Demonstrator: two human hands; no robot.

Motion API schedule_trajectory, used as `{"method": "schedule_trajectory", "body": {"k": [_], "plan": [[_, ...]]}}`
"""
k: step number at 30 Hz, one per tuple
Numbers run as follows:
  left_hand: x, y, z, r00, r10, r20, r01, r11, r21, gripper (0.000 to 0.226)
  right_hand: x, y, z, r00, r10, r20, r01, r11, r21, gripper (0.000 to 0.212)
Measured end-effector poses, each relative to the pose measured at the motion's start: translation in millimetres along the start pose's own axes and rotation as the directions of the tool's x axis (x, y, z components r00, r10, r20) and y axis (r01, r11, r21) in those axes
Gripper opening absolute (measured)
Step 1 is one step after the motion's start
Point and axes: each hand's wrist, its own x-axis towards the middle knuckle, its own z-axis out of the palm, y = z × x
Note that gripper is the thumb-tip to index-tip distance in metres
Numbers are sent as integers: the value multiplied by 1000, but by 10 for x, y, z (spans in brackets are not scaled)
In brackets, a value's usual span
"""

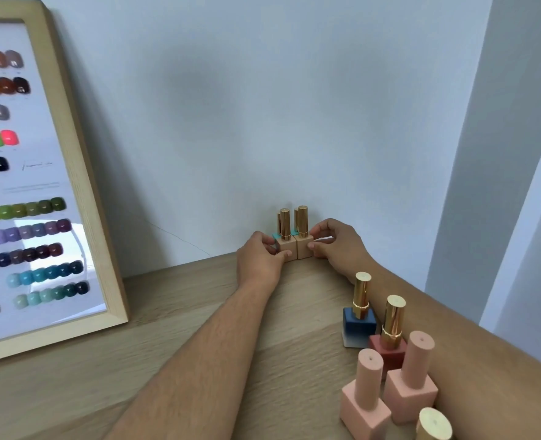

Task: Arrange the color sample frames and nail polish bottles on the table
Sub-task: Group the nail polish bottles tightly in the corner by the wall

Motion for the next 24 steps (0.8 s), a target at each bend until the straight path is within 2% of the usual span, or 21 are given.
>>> {"method": "schedule_trajectory", "body": {"k": [7,11,15,19,24], "plan": [[-301,87,-216,1000,-4,31,6,998,-60,33,-371,-11,-181,996,19,-87,-11,996,91,15],[-749,145,-469,993,21,118,-10,995,-97,24,-824,-78,-387,987,4,-162,11,996,94,6],[-1234,214,-735,980,55,192,-35,994,-108,19,-1371,-208,-636,973,-18,-231,42,994,100,8],[-1630,269,-937,969,103,226,-70,987,-147,16,-1942,-320,-850,976,14,-216,23,986,166,8],[-1936,365,-1073,946,150,288,-99,977,-187,18,-2552,-463,-1027,992,42,-118,-21,985,171,10]]}}
